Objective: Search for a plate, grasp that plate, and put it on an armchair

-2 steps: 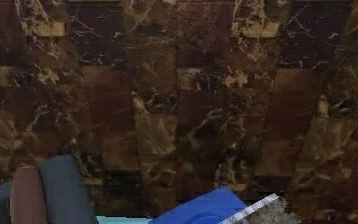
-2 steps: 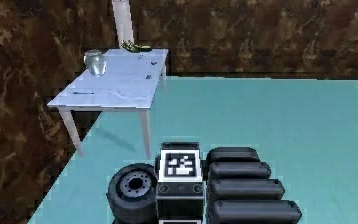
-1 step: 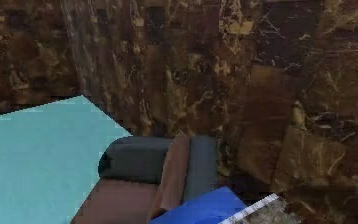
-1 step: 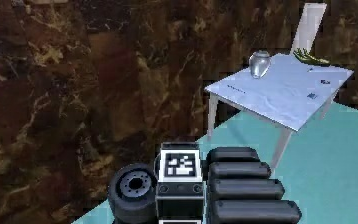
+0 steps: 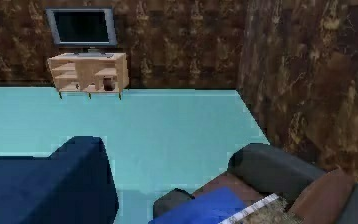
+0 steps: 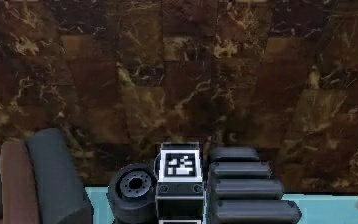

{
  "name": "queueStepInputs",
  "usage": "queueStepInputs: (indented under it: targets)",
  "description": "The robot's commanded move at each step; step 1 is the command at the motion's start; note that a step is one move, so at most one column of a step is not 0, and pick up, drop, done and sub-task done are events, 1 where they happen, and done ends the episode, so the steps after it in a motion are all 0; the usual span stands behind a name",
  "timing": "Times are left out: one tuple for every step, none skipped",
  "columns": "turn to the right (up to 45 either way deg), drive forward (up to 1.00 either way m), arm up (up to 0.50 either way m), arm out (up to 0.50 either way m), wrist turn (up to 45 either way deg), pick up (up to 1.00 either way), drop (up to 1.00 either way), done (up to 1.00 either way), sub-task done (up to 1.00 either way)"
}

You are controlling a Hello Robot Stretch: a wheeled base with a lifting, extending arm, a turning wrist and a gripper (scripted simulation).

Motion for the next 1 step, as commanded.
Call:
queueStepInputs:
  targets:
    - [-45.0,0.00,0.00,0.00,0.0,0.00,0.00,0.00,0.00]
